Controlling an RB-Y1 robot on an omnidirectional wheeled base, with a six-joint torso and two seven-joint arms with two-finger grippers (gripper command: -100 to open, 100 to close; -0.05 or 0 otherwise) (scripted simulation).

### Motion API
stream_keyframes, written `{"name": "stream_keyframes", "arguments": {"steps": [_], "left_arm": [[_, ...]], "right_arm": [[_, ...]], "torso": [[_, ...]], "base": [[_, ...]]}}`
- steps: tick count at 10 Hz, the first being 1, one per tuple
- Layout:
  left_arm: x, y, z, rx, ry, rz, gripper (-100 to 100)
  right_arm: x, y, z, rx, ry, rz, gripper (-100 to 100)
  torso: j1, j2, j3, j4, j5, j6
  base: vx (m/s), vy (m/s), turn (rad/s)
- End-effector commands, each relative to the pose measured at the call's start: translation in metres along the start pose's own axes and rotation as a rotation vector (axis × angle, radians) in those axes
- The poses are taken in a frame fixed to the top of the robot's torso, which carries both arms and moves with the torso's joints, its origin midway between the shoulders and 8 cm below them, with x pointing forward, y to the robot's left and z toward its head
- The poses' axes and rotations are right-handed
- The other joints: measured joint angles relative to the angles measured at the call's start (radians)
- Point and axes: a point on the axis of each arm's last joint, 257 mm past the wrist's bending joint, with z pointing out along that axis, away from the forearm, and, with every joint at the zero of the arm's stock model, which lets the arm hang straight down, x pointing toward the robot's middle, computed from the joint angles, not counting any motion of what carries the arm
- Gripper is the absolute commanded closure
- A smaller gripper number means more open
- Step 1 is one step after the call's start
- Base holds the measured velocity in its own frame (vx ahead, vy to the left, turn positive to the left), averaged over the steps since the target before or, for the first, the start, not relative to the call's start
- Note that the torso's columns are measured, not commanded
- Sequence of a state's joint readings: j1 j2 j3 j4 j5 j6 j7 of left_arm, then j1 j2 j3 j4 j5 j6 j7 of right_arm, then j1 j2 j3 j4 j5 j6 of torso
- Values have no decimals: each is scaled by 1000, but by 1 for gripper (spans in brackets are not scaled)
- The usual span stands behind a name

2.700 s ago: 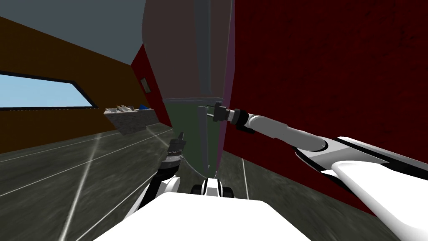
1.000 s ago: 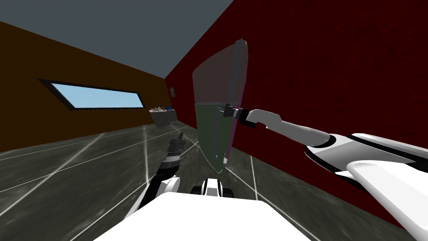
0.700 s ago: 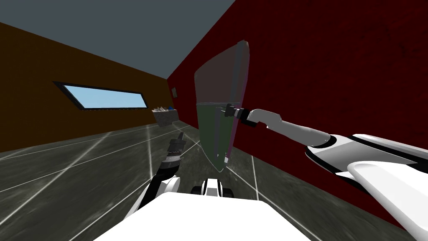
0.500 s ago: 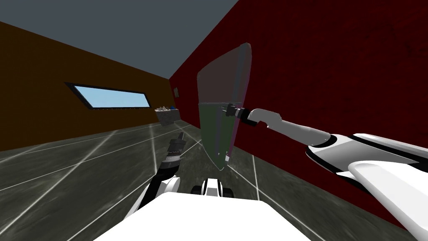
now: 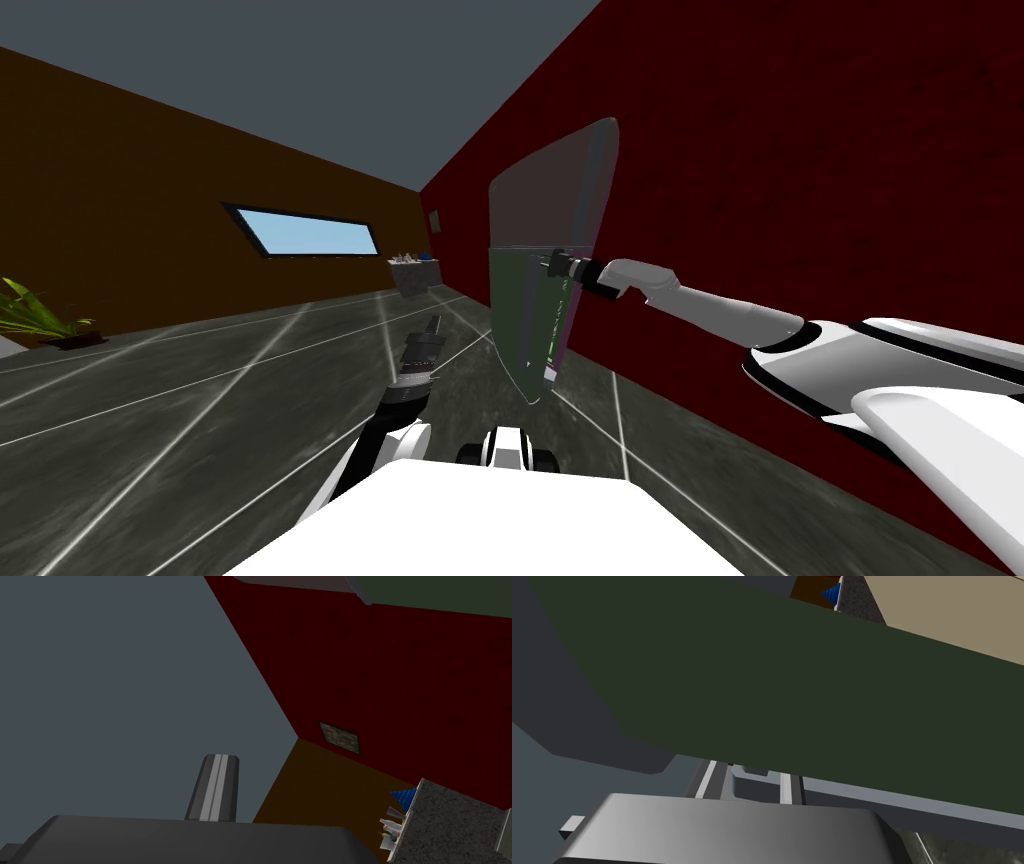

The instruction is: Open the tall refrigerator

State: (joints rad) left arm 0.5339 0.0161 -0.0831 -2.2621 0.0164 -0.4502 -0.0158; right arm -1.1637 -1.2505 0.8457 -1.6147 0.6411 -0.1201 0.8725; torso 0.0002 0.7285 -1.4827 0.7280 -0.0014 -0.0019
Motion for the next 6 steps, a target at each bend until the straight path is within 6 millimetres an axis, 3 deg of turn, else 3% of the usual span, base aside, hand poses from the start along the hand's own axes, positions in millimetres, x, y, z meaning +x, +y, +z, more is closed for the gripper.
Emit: {"name": "stream_keyframes", "arguments": {"steps": [1,2,3,4,6], "left_arm": [[0,0,0,0,0,0,0],[0,0,0,0,0,0,0],[0,0,0,0,0,0,0],[0,0,0,0,0,0,0],[0,0,0,0,0,0,0]], "right_arm": [[29,6,-4,-10,51,-2,100],[29,6,-4,-11,51,-12,100],[61,4,-13,-13,117,-20,100],[69,3,-14,-9,132,-21,100],[68,-9,-14,10,133,-26,100]], "torso": [[0,2,2,2,1,2],[-4,1,2,3,-1,3],[-7,-1,1,3,-2,3],[-1,3,1,3,0,1],[-2,7,7,5,-1,4]], "base": [[-96,84,12],[-20,39,-8],[-147,113,198],[-188,148,136],[-49,75,2]]}}
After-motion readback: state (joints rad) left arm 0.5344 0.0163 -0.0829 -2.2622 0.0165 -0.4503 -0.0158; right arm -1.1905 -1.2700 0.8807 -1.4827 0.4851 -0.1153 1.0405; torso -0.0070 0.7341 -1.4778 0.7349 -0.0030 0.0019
